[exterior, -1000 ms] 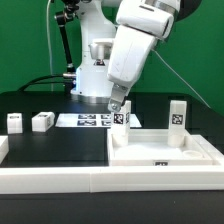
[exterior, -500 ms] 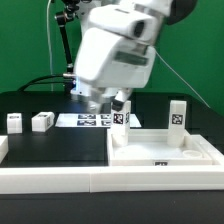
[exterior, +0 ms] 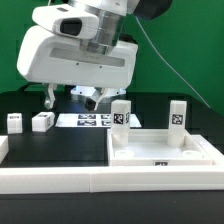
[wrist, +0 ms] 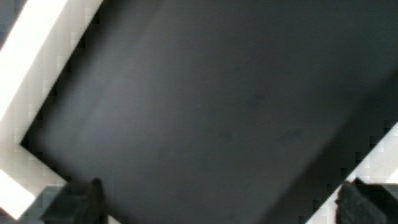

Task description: Assemble square table

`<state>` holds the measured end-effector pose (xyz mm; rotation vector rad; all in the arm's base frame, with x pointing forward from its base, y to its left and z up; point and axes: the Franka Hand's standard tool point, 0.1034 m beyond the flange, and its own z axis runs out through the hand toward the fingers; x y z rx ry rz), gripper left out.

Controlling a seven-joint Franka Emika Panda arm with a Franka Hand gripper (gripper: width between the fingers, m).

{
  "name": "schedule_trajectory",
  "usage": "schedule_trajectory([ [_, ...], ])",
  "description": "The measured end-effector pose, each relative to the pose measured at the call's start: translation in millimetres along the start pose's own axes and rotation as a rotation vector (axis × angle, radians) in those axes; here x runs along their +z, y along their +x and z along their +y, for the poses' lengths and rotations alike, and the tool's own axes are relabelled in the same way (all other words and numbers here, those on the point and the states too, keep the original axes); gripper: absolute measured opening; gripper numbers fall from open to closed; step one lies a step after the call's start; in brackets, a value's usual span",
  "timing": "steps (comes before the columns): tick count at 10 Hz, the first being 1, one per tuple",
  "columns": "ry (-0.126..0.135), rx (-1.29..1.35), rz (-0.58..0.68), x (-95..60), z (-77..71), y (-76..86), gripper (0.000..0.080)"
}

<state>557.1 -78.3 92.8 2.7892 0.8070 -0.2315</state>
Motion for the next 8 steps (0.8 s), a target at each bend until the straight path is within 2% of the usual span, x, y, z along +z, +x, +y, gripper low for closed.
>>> schedule_trajectory([
  [2,0.002,0.124,0.000,0.3,-0.6,0.3,0.0649],
  [3,0.012,0.197,0.002,1.5,0.0,-1.5,0.0649],
  [4,0.057,0.284,0.012,5.9,8.6,-11.6,0.0649],
  [5,0.090,0.335,0.011,10.6,20.2,-27.1,0.0649],
  [7,0.143,0.387,-0.017,27.7,14.9,-59.7,0.0649],
  [8,0.149,0.408,-0.027,33.5,9.0,-64.3,0.0649],
])
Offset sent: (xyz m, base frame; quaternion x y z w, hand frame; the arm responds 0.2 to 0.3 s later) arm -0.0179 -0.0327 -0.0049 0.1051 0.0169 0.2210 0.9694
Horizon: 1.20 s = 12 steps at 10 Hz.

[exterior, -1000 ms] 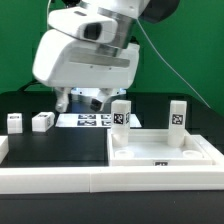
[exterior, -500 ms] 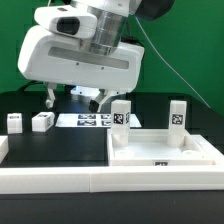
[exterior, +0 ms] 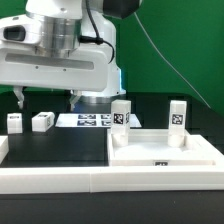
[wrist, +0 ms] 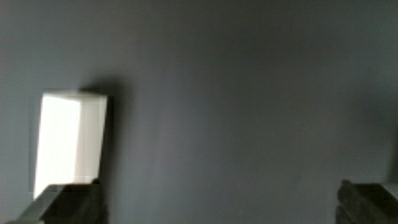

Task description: Assemble square table

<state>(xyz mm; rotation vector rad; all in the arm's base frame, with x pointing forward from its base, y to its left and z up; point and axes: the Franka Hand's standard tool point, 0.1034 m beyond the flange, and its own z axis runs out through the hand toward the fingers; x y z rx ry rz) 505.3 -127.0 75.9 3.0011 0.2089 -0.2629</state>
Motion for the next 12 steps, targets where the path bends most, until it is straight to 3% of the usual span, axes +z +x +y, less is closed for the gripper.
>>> schedule_trajectory([
  [5,-0.004,0.001,0.003,3.5,-2.1,-1.5,0.0649],
  [6,0.013,0.069,-0.002,6.8,-1.4,-9.7,0.0649],
  [9,0.059,0.176,-0.078,30.8,-4.2,-61.0,0.0649],
  [10,0.087,0.213,-0.104,34.4,-2.0,-69.8,0.0649],
  [12,0.085,0.213,-0.102,34.7,-1.3,-68.9,0.0649],
])
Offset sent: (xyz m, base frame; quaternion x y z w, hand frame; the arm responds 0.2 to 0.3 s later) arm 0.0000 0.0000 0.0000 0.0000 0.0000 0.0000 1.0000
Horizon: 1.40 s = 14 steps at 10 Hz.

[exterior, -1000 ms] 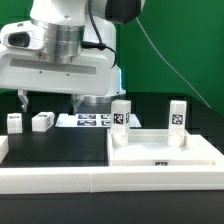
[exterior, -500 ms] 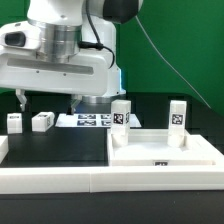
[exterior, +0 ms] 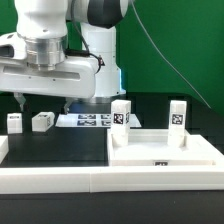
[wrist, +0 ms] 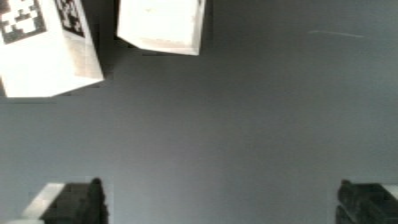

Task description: Assemble square table

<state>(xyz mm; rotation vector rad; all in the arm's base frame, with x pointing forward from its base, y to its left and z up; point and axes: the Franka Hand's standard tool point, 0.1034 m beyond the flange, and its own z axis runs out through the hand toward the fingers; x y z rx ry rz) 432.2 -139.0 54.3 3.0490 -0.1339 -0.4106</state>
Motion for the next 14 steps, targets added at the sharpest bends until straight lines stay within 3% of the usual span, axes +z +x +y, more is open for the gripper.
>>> schedule_trajectory([
  [3,0.002,-0.001,-0.004,1.7,2.5,-1.7,0.0649],
  [5,0.025,0.025,-0.020,11.1,19.2,-15.3,0.0649],
  [7,0.030,0.031,-0.025,12.0,27.7,-16.6,0.0649],
  [9,0.035,0.023,-0.062,14.6,23.9,-19.1,0.0649],
  [11,0.058,0.021,-0.202,16.1,20.6,-24.2,0.0649],
  [14,0.067,0.025,-0.386,27.9,23.5,-28.6,0.0649],
])
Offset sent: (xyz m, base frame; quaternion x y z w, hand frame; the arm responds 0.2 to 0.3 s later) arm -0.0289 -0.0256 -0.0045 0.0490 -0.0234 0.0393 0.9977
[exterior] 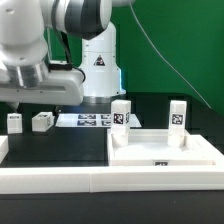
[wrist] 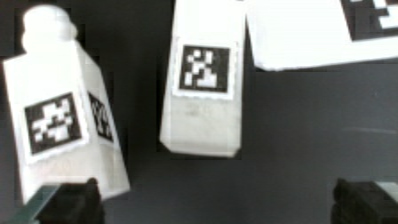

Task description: Assemble square table

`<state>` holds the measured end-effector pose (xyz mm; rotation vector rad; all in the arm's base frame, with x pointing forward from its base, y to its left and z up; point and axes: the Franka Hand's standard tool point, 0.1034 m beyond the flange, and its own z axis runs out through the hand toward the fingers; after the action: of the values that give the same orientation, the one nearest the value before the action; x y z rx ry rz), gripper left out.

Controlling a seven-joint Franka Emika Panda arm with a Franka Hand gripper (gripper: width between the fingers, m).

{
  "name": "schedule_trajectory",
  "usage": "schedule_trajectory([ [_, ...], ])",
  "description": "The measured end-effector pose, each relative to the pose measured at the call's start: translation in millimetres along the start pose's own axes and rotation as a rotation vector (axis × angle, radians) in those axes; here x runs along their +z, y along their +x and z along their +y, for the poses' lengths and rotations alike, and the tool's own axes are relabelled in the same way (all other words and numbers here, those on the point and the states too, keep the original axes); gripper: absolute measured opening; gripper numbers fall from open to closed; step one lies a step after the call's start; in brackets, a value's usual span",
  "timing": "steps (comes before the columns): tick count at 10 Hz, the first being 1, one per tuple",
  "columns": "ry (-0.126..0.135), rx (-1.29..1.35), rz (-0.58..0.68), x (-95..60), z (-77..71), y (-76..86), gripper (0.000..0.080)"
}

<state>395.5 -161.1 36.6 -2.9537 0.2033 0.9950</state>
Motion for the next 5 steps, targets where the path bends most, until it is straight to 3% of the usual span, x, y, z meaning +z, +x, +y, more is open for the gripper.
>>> schedule_trajectory([
  [4,0.009,0.014,-0.193,9.9,1.1,-1.5,0.0649],
  [5,0.003,0.013,-0.179,9.9,1.9,1.6,0.0649],
])
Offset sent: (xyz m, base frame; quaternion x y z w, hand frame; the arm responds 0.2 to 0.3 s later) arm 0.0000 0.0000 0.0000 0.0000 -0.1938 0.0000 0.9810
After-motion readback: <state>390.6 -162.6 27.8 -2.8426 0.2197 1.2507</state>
